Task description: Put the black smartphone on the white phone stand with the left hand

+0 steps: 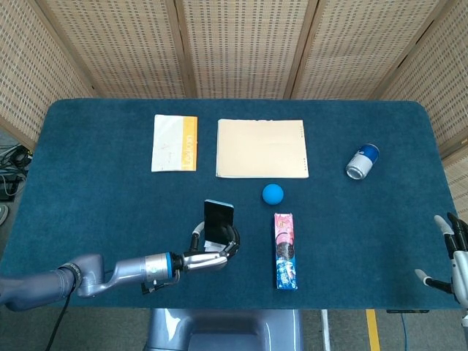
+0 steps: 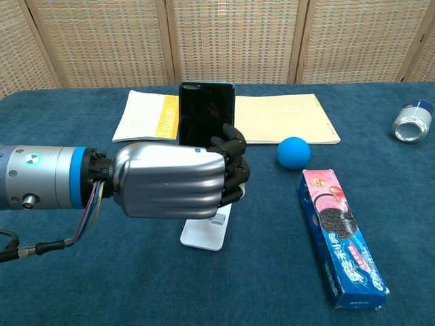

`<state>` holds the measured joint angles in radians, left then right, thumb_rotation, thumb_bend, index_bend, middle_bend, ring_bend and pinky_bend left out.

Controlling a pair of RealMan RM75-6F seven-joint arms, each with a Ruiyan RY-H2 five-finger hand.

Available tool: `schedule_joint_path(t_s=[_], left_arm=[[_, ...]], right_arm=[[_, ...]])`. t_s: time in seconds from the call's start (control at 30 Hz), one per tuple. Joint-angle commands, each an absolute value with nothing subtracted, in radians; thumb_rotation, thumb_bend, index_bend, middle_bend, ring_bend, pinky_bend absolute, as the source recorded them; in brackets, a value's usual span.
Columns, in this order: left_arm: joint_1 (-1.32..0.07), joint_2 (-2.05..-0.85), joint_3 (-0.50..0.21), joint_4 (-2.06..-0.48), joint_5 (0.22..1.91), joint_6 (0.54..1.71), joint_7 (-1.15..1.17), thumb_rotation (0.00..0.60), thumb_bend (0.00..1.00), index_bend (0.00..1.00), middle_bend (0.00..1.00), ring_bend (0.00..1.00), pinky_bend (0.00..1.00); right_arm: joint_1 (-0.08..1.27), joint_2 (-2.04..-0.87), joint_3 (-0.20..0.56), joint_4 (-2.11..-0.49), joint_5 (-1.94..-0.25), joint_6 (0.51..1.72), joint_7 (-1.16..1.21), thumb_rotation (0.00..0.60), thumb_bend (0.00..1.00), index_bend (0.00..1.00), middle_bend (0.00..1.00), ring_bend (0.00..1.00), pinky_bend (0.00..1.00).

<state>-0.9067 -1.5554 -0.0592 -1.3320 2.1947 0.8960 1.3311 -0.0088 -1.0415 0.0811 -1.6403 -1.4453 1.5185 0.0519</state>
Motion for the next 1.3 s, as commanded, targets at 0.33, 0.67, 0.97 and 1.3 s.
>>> schedule_joint_path(t_s=[0.33, 0.67, 0.97, 1.3], left_arm=[[-0.902, -1.585, -0.035, -1.293, 2.196, 0.909, 1.316, 0.6, 0.07, 0.55, 0.44, 0.5, 0.41], [-0.898, -1.602, -0.023, -1.273, 2.191, 0.917, 1.313, 0.6, 0.07, 0.55, 0.44, 0.5, 0.41], [-0.891, -1.602, -0.024, -1.276, 2.178, 0.917, 1.321, 0.6, 0.05, 0.34, 0.26, 0.33, 0.32], [-0.902, -1.578, -0.016, -1.287, 2.197, 0.95, 1.295, 0.6, 0.03, 0.04, 0.0, 0.07, 0.17]], right_arm=[[-0.009, -1.036, 0.078, -1.644, -1.446, 1.513, 0.063, 0.6, 0.0, 0.0, 0.0, 0.0, 0.0], [-0.009, -1.032, 0.076, -1.646, -1.446, 1.512, 0.067, 0.6, 0.0, 0.0, 0.0, 0.0, 0.0], [-0.009, -1.03, 0.075, -1.648, -1.447, 1.511, 0.067, 0.6, 0.0, 0.0, 0.0, 0.0, 0.0], [-0.011, -1.028, 0.073, -1.65, -1.45, 1.514, 0.068, 0.6, 0.0, 0.0, 0.0, 0.0, 0.0]])
